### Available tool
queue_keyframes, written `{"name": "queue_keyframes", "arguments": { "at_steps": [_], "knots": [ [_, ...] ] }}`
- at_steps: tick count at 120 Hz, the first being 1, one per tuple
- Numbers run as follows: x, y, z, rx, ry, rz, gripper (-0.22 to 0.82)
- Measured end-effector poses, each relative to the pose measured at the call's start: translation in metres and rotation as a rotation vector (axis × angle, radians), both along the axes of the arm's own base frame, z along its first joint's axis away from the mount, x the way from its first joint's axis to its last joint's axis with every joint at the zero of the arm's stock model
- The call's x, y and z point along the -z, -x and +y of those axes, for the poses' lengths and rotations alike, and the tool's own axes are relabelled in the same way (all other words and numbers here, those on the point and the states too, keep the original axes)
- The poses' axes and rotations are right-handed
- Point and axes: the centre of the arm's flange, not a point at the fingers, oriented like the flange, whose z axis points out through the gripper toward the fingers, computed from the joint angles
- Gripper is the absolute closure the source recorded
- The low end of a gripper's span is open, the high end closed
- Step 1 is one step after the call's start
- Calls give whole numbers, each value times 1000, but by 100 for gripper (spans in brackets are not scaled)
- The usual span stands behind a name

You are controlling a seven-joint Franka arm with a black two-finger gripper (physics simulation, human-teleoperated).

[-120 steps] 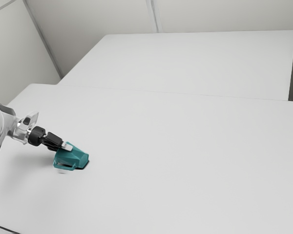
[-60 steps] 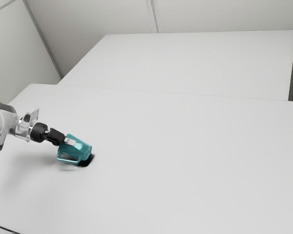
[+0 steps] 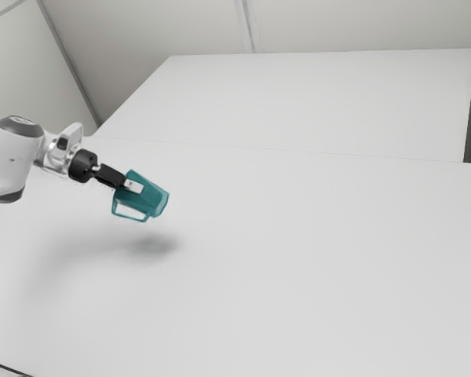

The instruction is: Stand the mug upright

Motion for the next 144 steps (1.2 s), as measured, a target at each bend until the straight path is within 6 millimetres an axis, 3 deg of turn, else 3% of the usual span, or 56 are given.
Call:
{"name": "queue_keyframes", "arguments": {
  "at_steps": [28, 36, 59, 81, 144],
  "knots": [
    [-70, -37, -37, 119, -423, -21, 78],
    [-79, -41, -47, 136, -529, -11, 78],
    [-83, -61, -87, 168, -771, -7, 78],
    [-83, -74, -109, 138, -916, -14, 78],
    [-66, -89, -164, 35, -1007, 37, 78]
  ]
}}
